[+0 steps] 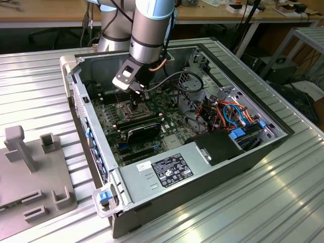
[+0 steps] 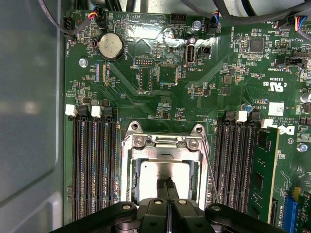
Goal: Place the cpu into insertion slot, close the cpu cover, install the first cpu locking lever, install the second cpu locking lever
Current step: 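Close the cpu cover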
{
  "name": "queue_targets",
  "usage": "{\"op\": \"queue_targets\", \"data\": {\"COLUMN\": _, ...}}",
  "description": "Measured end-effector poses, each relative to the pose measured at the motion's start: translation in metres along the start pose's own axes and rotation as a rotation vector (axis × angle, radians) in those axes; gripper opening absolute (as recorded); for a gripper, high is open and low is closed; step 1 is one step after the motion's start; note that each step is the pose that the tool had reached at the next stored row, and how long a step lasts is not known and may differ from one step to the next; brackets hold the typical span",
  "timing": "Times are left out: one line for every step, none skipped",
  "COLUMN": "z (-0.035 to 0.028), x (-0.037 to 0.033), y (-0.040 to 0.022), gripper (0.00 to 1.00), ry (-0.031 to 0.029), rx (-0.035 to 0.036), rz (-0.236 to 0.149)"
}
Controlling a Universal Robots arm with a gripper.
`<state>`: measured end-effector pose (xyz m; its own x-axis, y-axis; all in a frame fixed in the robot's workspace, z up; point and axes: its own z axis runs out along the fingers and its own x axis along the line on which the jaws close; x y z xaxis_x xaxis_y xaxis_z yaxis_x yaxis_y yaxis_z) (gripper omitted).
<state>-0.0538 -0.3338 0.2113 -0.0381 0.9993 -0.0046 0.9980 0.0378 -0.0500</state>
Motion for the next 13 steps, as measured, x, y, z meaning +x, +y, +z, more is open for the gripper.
{"op": "queue_targets", "data": {"z": 0.0, "x": 0.0, "y": 0.0005, "gripper": 0.11, "ry": 0.0, "rx": 0.0, "rz": 0.0}}
{"op": "queue_targets", "data": {"z": -0.0001, "x": 0.0, "y": 0.0016, "gripper": 0.11, "ry": 0.0, "rx": 0.0, "rz": 0.0}}
{"op": "queue_targets", "data": {"z": -0.0001, "x": -0.0001, "y": 0.0023, "gripper": 0.11, "ry": 0.0, "rx": 0.0, "rz": 0.0}}
{"op": "queue_targets", "data": {"z": -0.0002, "x": -0.0001, "y": 0.0032, "gripper": 0.11, "ry": 0.0, "rx": 0.0, "rz": 0.0}}
{"op": "queue_targets", "data": {"z": -0.0002, "x": -0.0001, "y": 0.0052, "gripper": 0.11, "ry": 0.0, "rx": 0.0, "rz": 0.0}}
{"op": "queue_targets", "data": {"z": -0.0003, "x": -0.0002, "y": 0.0064, "gripper": 0.11, "ry": 0.0, "rx": 0.0001, "rz": 0.0}}
{"op": "queue_targets", "data": {"z": -0.0004, "x": -0.0003, "y": 0.0078, "gripper": 0.11, "ry": 0.0, "rx": 0.0, "rz": 0.0}}
{"op": "queue_targets", "data": {"z": -0.0004, "x": -0.0004, "y": 0.0112, "gripper": 0.11, "ry": 0.0, "rx": 0.0001, "rz": 0.0}}
{"op": "queue_targets", "data": {"z": -0.0004, "x": -0.0005, "y": 0.0119, "gripper": 0.11, "ry": -0.0001, "rx": 0.0001, "rz": 0.0}}
{"op": "queue_targets", "data": {"z": -0.0004, "x": -0.0005, "y": 0.0119, "gripper": 0.11, "ry": -0.0001, "rx": 0.0, "rz": 0.001}}
{"op": "queue_targets", "data": {"z": -0.0004, "x": -0.0005, "y": 0.012, "gripper": 0.11, "ry": -0.0001, "rx": 0.0001, "rz": 0.0}}
{"op": "queue_targets", "data": {"z": -0.0004, "x": -0.0005, "y": 0.0121, "gripper": 0.11, "ry": 0.0, "rx": 0.0, "rz": 0.0}}
{"op": "queue_targets", "data": {"z": -0.0004, "x": -0.0004, "y": 0.0118, "gripper": 0.11, "ry": 0.0, "rx": 0.0, "rz": 0.0}}
